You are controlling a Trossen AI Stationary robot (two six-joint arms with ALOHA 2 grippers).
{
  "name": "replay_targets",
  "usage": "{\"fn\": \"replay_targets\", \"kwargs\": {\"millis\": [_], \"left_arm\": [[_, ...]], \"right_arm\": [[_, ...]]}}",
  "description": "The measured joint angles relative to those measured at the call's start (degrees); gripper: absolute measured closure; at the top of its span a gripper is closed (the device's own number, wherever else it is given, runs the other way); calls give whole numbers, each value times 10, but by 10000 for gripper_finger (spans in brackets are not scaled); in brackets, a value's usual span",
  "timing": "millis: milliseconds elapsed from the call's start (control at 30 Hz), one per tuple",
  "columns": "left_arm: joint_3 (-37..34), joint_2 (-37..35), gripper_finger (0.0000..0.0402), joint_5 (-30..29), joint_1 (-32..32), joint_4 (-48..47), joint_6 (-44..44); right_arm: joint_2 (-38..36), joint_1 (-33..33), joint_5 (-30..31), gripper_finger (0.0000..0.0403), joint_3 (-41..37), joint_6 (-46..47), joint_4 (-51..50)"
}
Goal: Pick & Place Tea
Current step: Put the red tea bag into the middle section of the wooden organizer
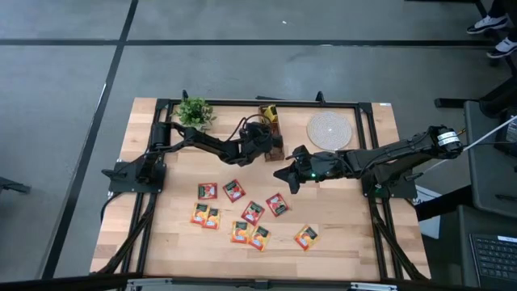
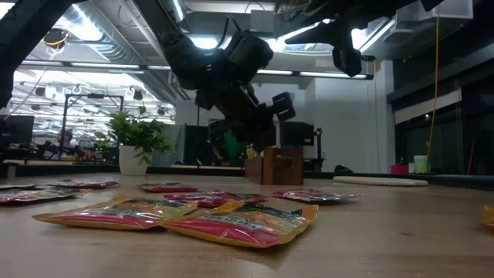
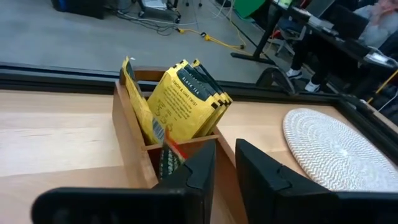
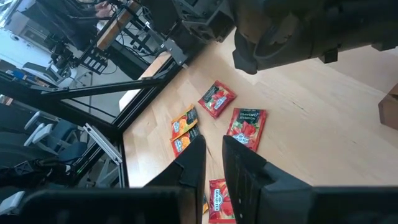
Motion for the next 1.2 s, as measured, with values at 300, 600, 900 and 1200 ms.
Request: {"fn": "replay_targets", "kwargs": {"millis": [300, 600, 900, 1200], "left_arm": [[0, 0, 341, 17, 0, 56, -2], [0, -48, 347, 42, 0, 60, 213], [-30, -107, 395, 112, 17, -11, 207], [-80, -162, 399, 136, 34, -117, 203]], "right_arm": [[0, 0, 0, 346, 0, -2, 0], [-35, 0, 4, 346, 0, -42, -19], [-94, 0, 5, 395, 0, -75, -154], [-117, 0, 51, 395, 0, -76, -236]]}}
